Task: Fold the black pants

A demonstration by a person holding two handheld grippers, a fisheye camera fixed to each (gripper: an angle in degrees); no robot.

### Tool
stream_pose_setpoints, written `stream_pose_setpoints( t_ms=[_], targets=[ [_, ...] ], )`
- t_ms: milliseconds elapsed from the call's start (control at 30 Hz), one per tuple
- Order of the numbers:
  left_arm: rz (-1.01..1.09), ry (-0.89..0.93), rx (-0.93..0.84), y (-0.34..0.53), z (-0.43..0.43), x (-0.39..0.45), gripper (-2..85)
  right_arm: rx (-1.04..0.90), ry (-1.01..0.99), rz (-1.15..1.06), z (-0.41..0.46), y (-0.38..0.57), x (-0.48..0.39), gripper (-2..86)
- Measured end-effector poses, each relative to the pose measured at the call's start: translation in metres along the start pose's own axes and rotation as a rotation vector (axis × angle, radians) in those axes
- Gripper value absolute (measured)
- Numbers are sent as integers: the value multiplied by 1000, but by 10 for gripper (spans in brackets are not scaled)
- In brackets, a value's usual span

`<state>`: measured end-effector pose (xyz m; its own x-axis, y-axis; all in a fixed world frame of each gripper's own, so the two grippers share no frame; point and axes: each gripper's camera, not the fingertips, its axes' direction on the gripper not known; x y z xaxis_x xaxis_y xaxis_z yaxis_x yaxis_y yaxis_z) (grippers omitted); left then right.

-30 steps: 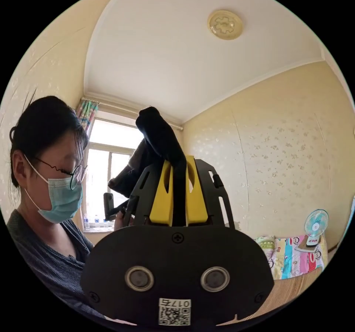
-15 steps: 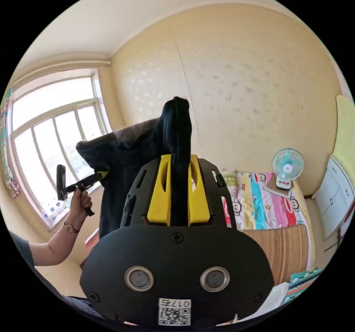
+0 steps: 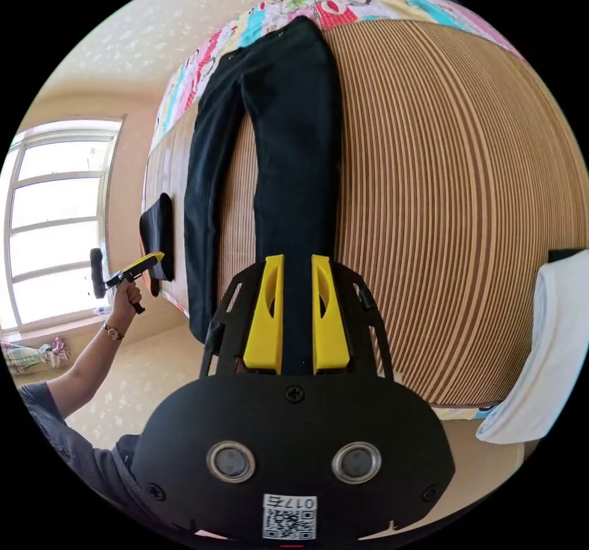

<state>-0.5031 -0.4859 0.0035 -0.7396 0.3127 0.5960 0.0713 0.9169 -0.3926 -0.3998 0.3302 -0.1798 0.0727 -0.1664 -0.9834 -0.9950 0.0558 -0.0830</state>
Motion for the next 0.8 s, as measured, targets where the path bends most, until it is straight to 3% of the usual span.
stream_pose_setpoints(
  t_ms=[100, 167, 233, 333, 433, 467, 500, 567, 667, 733, 800],
  targets=[
    [-51, 78, -91, 34, 28, -33, 131, -68, 2, 11, -5, 30, 11, 96],
    [-53, 26, -163, 51, 43, -43, 129, -136, -53, 0, -7, 41, 13, 95],
    [-11, -17, -94, 62, 30, -44, 119, -225, -49, -32, -12, 49, 9, 78],
    [7, 3, -185, 55, 12, -54, 38, -236, -82, -72, -47, 44, 9, 48],
    [103, 316, -192, 61, -16, -66, 29, -196, -328, -107, -94, 46, 18, 39],
    [164, 485, -156, 70, -30, -73, 29, -187, -362, -95, -102, 49, 23, 38],
    [122, 531, -148, 79, -38, -88, 29, -178, -368, -48, -115, 55, 33, 37],
    [-11, 439, -183, 92, -43, -116, 33, -197, -238, 36, -132, 64, 48, 35],
    [-275, 116, -208, 106, -77, -151, 66, -251, -91, 45, -170, 59, 43, 33],
    [-245, 78, -81, 100, -121, -137, 81, -228, -116, -82, -209, 52, 9, 31],
    [-69, 120, 28, 72, -168, -79, 92, -222, -136, -180, -231, 47, -22, 31]
  ],
)
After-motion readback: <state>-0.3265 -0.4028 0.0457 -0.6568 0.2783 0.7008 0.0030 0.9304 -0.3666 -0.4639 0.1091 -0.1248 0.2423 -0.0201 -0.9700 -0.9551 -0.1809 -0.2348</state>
